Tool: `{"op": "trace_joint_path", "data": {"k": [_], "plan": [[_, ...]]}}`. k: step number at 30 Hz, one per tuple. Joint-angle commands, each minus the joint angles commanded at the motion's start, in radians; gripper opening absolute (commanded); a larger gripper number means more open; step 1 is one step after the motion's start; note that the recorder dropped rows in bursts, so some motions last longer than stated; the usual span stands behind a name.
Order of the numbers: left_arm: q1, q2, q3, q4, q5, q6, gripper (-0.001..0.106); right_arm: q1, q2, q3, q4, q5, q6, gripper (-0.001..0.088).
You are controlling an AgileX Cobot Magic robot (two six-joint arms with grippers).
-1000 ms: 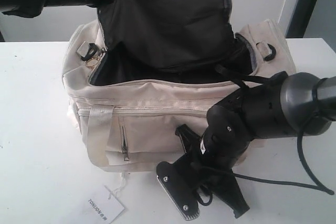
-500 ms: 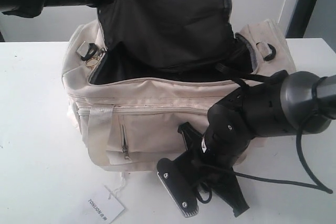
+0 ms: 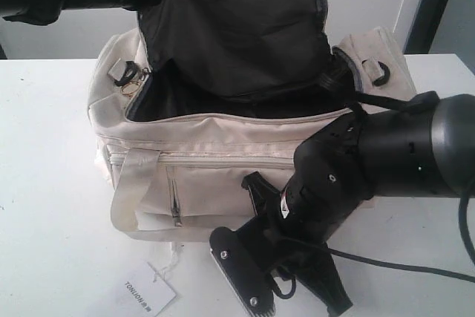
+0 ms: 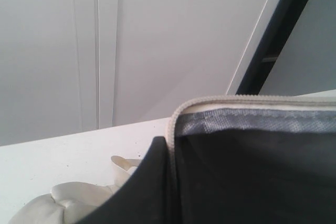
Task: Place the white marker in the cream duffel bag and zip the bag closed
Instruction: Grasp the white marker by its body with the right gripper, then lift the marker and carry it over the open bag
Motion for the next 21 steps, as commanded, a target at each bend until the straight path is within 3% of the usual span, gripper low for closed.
{"op": "trace_joint_path", "data": {"k": [5,10,14,19,21], "plan": [[0.0,0.0,0.0,0.0,0.0,0.0,0.0,0.01,-0.057,0.0,0.158,0.039,0.0,0.0],[0.0,0.0,0.0,0.0,0.0,0.0,0.0,0.01,-0.085,0.0,0.207,0.126,0.055,0.0],[0.0,0.0,0.0,0.0,0.0,0.0,0.0,0.01,-0.087,0.0,0.207,0.205,0.21,0.0],[0.0,0.0,0.0,0.0,0.0,0.0,0.0,0.01,-0.087,-0.004,0.211,0.225,0.549,0.0],[0.0,0.0,0.0,0.0,0.0,0.0,0.0,0.01,-0.087,-0.004,0.211,0.225,0.624,0.0]]}}
